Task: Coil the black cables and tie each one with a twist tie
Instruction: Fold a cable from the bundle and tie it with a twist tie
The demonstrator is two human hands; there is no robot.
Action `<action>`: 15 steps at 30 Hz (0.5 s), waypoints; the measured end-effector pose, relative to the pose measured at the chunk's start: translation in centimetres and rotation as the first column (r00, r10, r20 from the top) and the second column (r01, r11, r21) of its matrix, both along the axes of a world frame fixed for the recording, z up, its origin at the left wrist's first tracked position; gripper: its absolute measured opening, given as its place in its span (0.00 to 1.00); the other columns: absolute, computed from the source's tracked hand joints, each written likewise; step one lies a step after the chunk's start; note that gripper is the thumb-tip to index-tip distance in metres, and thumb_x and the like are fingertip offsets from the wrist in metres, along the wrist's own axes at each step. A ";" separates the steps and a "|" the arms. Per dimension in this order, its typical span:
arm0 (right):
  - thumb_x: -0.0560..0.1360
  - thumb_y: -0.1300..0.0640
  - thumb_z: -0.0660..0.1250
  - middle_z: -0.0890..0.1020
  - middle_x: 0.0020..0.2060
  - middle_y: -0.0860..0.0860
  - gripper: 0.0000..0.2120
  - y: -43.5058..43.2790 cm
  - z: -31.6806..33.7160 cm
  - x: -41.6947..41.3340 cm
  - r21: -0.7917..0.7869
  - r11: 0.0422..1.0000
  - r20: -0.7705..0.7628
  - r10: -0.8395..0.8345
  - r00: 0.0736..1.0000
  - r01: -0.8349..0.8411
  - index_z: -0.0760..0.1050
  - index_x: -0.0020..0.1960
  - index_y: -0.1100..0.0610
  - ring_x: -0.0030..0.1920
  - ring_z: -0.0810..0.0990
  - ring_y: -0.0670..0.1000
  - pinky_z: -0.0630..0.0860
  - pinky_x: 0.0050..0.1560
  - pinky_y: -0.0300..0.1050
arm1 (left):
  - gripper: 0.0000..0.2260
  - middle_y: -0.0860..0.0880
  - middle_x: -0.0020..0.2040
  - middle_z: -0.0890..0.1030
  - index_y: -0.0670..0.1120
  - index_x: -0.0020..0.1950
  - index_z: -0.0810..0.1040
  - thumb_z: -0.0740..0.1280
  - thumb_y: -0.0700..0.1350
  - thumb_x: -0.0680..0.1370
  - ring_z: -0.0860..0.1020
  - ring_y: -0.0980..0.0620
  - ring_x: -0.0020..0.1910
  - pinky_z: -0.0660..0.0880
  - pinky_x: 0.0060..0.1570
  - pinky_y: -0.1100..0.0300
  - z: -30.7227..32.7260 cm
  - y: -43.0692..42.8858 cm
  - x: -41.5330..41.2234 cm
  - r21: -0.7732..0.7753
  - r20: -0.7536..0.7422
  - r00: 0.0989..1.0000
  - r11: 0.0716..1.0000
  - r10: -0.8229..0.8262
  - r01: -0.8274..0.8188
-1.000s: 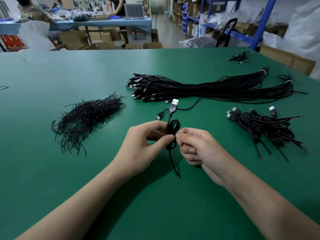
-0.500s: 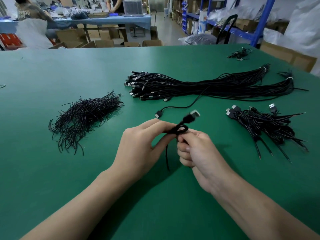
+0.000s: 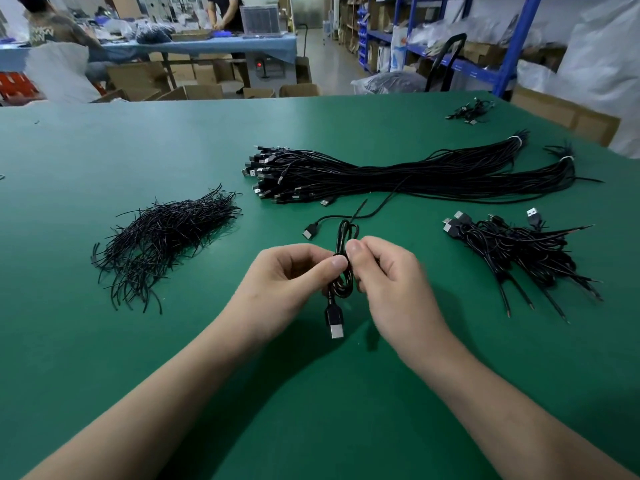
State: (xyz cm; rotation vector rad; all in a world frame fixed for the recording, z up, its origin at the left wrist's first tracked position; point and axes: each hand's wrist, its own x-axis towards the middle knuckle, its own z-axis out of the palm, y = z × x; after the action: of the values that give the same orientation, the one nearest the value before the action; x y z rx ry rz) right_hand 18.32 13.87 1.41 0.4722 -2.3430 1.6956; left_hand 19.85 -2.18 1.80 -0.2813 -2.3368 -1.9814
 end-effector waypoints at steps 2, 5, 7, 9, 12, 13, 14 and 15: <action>0.84 0.53 0.60 0.62 0.25 0.44 0.21 -0.4 0.0 0.1 -0.237 0.970 0.191 0.096 0.977 -0.049 0.64 0.34 0.56 0.27 0.59 0.45 0.58 0.28 0.41 | 0.11 0.47 0.39 0.84 0.48 0.45 0.85 0.74 0.55 0.74 0.77 0.53 0.36 0.77 0.38 0.51 0.0 0.3 0.1 -0.011 -0.086 0.995 0.998 0.055 -0.056; 0.85 0.53 0.58 0.60 0.24 0.44 0.20 -0.8 0.3 0.5 -0.503 0.862 0.367 0.276 0.889 -0.060 0.65 0.34 0.52 0.24 0.54 0.44 0.54 0.23 0.36 | 0.10 0.49 0.40 0.84 0.52 0.44 0.83 0.71 0.58 0.73 0.73 0.49 0.32 0.71 0.34 0.48 -0.1 0.6 0.3 -0.107 -0.234 0.957 0.974 0.171 -0.200; 0.84 0.56 0.58 0.59 0.24 0.45 0.18 -0.8 0.4 0.7 -0.575 0.817 0.416 0.334 0.846 -0.040 0.65 0.35 0.52 0.23 0.54 0.44 0.53 0.23 0.37 | 0.08 0.54 0.39 0.83 0.53 0.44 0.83 0.71 0.56 0.74 0.76 0.56 0.34 0.70 0.34 0.54 -0.1 0.5 0.4 -0.192 -0.383 0.902 0.938 0.198 -0.287; 0.83 0.59 0.57 0.58 0.23 0.45 0.19 -0.6 0.5 0.7 -0.602 0.798 0.446 0.365 0.817 -0.028 0.66 0.33 0.52 0.22 0.53 0.44 0.52 0.22 0.37 | 0.06 0.55 0.39 0.82 0.50 0.45 0.84 0.73 0.52 0.76 0.78 0.56 0.38 0.70 0.35 0.60 -0.1 0.3 0.3 -0.296 -0.560 0.816 0.884 0.145 -0.361; 0.83 0.61 0.58 0.59 0.23 0.44 0.20 -0.4 0.4 0.5 -0.585 0.810 0.487 0.386 0.783 -0.035 0.66 0.32 0.52 0.22 0.53 0.44 0.51 0.21 0.37 | 0.06 0.53 0.40 0.81 0.45 0.46 0.85 0.74 0.47 0.78 0.77 0.52 0.38 0.73 0.38 0.58 -0.1 -0.5 -0.2 -0.417 -0.779 0.627 0.758 -0.014 -0.502; 0.83 0.59 0.58 0.59 0.23 0.44 0.19 -0.4 0.3 0.5 -0.569 0.821 0.492 0.385 0.781 -0.046 0.66 0.33 0.53 0.22 0.53 0.44 0.51 0.21 0.36 | 0.06 0.51 0.41 0.82 0.44 0.46 0.86 0.74 0.47 0.78 0.77 0.48 0.38 0.74 0.38 0.54 -0.1 -0.8 -0.4 -0.441 -0.821 0.567 0.712 -0.073 -0.546; 0.84 0.57 0.59 0.60 0.23 0.44 0.19 -0.4 0.3 0.5 -0.545 0.836 0.489 0.374 0.788 -0.059 0.66 0.34 0.53 0.22 0.54 0.44 0.52 0.21 0.36 | 0.06 0.50 0.42 0.82 0.45 0.46 0.86 0.74 0.47 0.78 0.77 0.46 0.38 0.74 0.38 0.52 0.0 -1.1 -0.5 -0.455 -0.843 0.526 0.673 -0.114 -0.584; 0.84 0.56 0.60 0.60 0.23 0.44 0.19 -0.4 0.2 0.3 -0.507 0.859 0.474 0.346 0.810 -0.070 0.66 0.34 0.54 0.23 0.54 0.44 0.53 0.22 0.36 | 0.07 0.49 0.42 0.82 0.45 0.46 0.87 0.74 0.48 0.79 0.76 0.46 0.38 0.74 0.39 0.53 0.0 -1.2 -0.6 -0.459 -0.850 0.512 0.653 -0.126 -0.602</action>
State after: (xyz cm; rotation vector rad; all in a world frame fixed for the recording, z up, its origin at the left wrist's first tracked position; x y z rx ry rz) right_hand 18.66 13.49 1.63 0.1645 -2.1210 2.7265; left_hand 19.27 -3.36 1.81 -0.6689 -2.0793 -0.3944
